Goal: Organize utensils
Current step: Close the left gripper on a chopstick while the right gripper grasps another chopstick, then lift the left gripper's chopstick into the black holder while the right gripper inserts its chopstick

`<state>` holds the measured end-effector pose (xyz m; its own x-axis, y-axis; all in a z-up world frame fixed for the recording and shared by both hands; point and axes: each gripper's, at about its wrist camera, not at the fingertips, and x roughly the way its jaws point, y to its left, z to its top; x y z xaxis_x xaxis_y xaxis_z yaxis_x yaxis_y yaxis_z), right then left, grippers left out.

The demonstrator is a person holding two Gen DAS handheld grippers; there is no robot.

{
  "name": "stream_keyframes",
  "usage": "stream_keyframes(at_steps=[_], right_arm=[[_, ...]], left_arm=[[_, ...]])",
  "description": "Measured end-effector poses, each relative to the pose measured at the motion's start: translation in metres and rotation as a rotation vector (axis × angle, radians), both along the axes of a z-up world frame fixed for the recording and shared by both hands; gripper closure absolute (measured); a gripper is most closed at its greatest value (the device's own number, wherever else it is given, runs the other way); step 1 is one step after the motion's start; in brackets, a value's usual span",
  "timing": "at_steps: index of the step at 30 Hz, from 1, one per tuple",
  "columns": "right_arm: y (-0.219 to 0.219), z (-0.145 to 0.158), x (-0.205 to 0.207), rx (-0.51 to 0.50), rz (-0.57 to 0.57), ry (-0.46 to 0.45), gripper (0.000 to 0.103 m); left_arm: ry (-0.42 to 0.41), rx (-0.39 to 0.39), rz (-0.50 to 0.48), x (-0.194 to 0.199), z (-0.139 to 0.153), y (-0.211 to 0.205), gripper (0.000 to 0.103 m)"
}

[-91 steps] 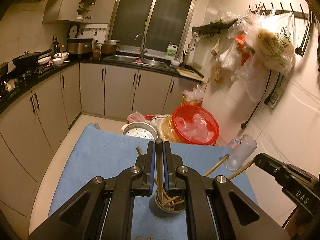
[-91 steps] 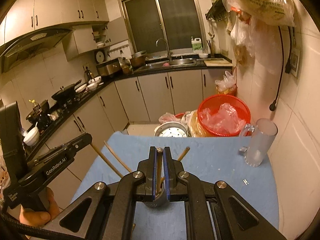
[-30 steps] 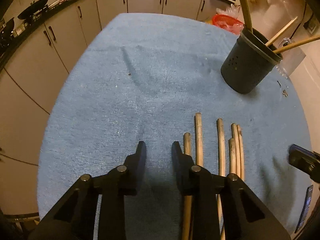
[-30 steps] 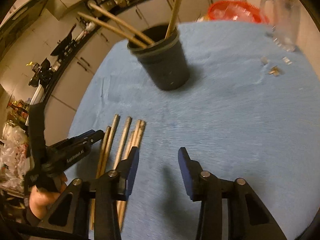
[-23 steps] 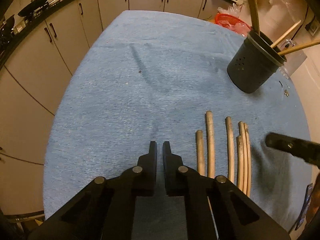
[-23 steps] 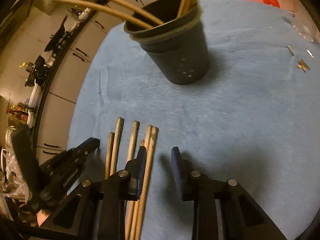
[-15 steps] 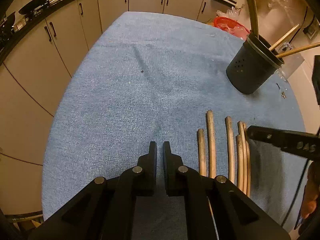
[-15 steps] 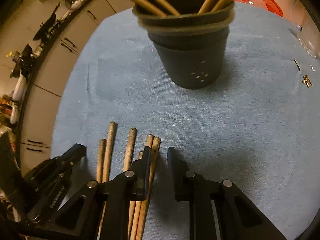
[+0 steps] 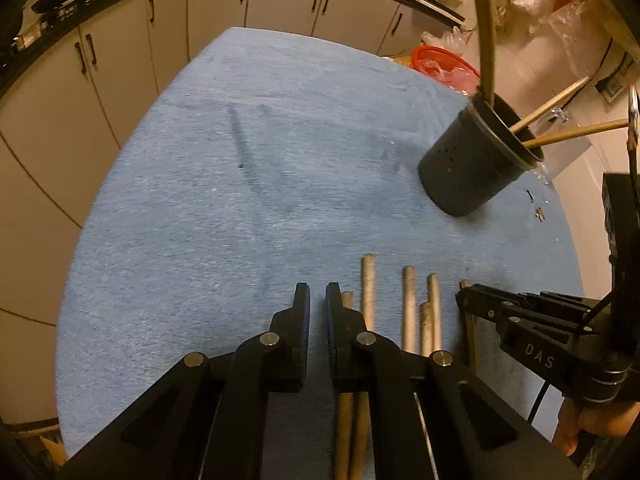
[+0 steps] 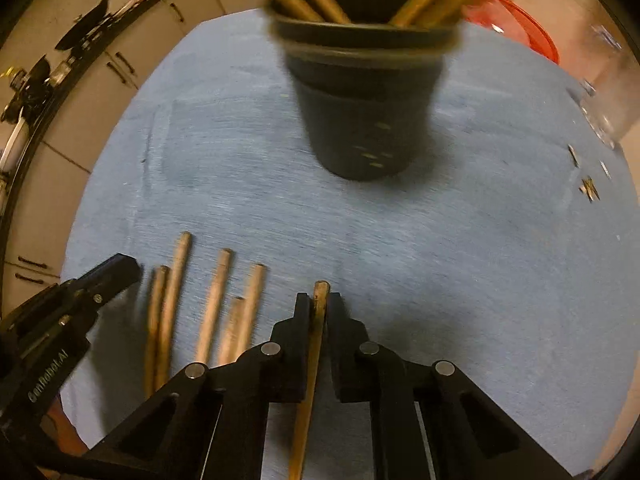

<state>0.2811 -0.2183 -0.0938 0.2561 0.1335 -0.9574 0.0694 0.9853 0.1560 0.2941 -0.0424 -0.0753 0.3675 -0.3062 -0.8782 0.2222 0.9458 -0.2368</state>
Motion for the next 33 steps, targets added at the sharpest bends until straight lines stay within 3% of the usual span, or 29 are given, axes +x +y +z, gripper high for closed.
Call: stream_keyframes(at_steps=[11, 23, 33], right_arm=[[-0.044, 0.001, -0.012, 0.081, -0.053, 0.014, 0.095], [-0.030, -0.001, -0.005, 0.036, -0.032, 0.018, 0.096], [-0.027, -0.002, 0.001, 0.039, -0.023, -0.004, 0.095]], left_arm=[[0.022, -0.009, -0.015, -0.002, -0.001, -0.012, 0.096], [0.048, 0.062, -0.020, 0.002, -0.012, -0.022, 0.095], [0.069, 0.039, -0.019, 0.011, -0.012, -0.019, 0.095]])
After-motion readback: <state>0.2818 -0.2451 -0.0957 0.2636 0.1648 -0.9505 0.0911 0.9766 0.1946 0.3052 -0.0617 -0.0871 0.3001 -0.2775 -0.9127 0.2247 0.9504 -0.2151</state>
